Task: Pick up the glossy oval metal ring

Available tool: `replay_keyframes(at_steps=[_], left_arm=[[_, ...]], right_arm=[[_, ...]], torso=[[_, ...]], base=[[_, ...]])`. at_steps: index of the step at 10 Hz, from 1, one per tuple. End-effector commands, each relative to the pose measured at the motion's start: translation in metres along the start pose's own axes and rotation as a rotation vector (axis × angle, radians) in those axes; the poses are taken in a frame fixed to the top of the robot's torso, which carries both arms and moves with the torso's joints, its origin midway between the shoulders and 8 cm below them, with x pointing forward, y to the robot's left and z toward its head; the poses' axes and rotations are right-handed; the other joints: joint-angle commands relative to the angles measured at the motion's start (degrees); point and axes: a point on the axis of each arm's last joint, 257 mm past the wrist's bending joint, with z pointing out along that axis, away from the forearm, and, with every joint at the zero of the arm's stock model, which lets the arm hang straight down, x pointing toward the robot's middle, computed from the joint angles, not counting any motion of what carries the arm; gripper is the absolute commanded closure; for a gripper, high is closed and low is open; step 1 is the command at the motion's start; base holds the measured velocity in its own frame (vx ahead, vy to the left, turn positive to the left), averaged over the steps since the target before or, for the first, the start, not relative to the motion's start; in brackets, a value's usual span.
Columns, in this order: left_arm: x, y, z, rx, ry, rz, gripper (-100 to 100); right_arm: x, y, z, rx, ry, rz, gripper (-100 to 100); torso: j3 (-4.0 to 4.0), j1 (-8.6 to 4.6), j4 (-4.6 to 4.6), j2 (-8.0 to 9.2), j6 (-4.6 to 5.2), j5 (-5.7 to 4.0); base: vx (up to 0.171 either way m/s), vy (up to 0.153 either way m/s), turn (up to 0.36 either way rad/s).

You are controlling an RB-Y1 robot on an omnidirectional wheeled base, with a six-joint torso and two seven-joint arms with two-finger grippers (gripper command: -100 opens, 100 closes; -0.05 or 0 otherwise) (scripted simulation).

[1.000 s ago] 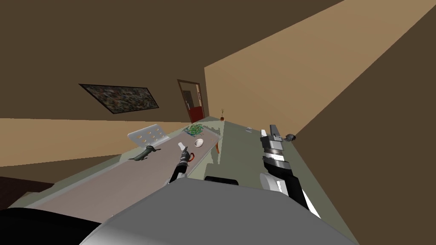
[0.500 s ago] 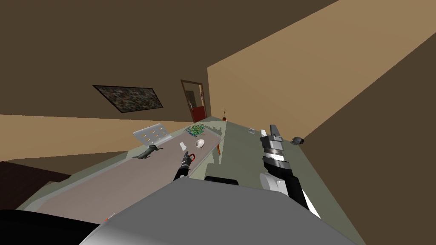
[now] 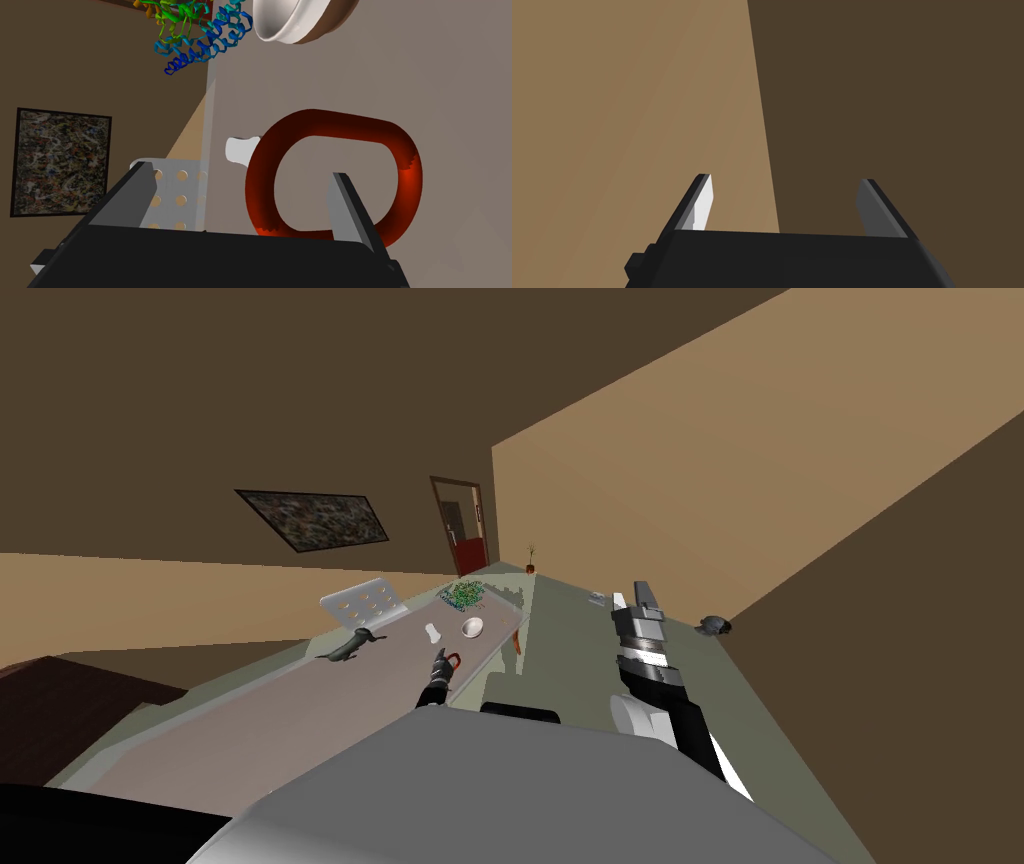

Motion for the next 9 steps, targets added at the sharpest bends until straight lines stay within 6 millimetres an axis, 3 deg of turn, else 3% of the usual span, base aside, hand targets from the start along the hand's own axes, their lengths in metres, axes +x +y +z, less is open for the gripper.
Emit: replay_keyframes(at_steps=[1,2,6,7,8,9], left_arm=[[0.0,0.0,0.0,0.0,0.0,0.0,-100],[0.0001,-0.0001,-0.0001,0.002,0.0,0.0,100],[0.0001,0.0,0.0,0.001,0.001,0.002,100],[0.0001,0.0,0.0,0.001,0.001,0.002,0],[0.0001,0.0,0.0,0.001,0.001,0.002,100],[0.0,0.0001,-0.0001,0.001,0.001,0.002,0]], right_arm=[[0.0,0.0,0.0,0.0,0.0,0.0,0],[0.0,0.0,0.0,0.0,0.0,0.0,0],[0.0,0.0,0.0001,0.0,0.0,0.0,0],[0.0,0.0,0.0001,0.0,0.0,0.0,0],[0.0,0.0,0.0001,0.0,0.0,0.0,0],[0.0,0.0,0.0001,0.0,0.0,0.0,0]], torso=[[0.0,0.0,0.0,0.0,0.0,0.0],[0.02,-0.04,-0.01,0.07,0.0,0.0],[0.17,-0.14,0.06,0.32,-0.02,-0.01],[0.18,-0.14,0.07,0.33,-0.02,-0.01],[0.18,-0.14,0.07,0.33,-0.02,-0.01],[0.19,-0.14,0.07,0.34,-0.02,-0.01]], base=[[0.06,0.027,-0.005],[0.008,0.004,0.0],[0.0,0.0,0.0],[0.0,0.0,0.0],[0.0,0.0,0.0],[0.0,0.0,0.0]])
